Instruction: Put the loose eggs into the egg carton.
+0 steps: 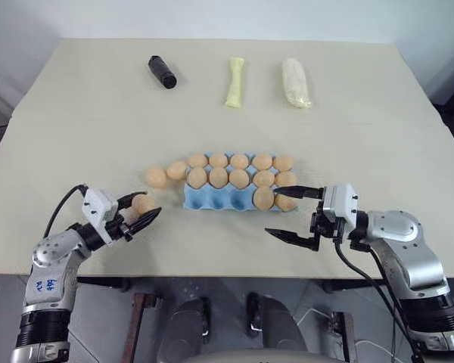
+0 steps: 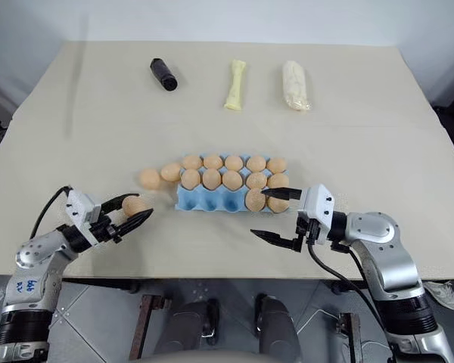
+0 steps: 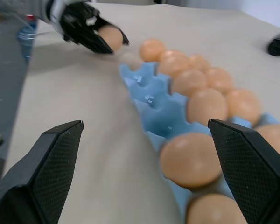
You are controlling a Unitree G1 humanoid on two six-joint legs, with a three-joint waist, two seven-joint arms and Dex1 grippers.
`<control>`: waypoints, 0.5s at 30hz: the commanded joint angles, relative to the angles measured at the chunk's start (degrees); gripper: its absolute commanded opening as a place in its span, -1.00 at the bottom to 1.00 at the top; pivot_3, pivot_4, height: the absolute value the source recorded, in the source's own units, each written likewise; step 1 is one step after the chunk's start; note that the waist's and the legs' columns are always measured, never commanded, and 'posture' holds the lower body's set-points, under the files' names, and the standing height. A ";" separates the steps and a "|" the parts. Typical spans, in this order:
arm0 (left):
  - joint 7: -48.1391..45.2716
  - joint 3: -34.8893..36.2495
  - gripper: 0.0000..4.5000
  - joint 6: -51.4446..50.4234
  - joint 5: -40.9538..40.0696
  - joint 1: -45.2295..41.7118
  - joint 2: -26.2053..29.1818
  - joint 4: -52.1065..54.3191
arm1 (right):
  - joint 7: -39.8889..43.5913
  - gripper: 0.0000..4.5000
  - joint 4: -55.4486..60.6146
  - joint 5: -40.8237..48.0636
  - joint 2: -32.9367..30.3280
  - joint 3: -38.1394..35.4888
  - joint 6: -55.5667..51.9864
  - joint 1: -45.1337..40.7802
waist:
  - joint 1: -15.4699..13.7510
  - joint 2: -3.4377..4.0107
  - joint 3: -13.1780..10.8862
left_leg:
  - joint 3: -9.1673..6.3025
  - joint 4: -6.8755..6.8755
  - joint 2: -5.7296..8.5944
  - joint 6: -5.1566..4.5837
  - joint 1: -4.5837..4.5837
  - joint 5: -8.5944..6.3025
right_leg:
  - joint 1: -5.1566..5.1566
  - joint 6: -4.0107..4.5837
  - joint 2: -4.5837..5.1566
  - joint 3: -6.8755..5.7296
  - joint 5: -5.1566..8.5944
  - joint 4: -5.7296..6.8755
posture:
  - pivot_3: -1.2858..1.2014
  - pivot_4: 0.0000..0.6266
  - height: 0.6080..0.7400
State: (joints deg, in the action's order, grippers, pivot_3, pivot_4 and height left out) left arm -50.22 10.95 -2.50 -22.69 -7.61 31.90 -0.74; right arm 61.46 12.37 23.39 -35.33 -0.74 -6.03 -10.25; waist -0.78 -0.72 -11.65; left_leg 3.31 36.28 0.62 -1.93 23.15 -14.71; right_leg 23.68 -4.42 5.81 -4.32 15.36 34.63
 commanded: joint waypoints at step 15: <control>-1.92 -20.07 0.11 4.57 9.46 -21.08 -14.44 -10.44 | -8.29 1.00 4.45 -1.13 -0.94 -8.22 1.39 8.58 | -0.77 0.02 0.01 | 0.38 0.52 -0.07 -0.36 0.01 0.14 | -0.01 -0.03 -0.08 -0.06 -0.01 0.30 | 0.03 -0.52 1.00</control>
State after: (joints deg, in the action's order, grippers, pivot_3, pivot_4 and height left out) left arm -52.99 -8.75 0.44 -14.26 -27.60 17.82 -10.59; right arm 54.16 14.11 21.78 -36.23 -7.51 -4.98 -2.21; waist -1.55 -0.70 -11.64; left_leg 3.68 36.97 0.50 -2.26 23.18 -14.65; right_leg 23.63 -4.46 5.71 -4.39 15.34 34.97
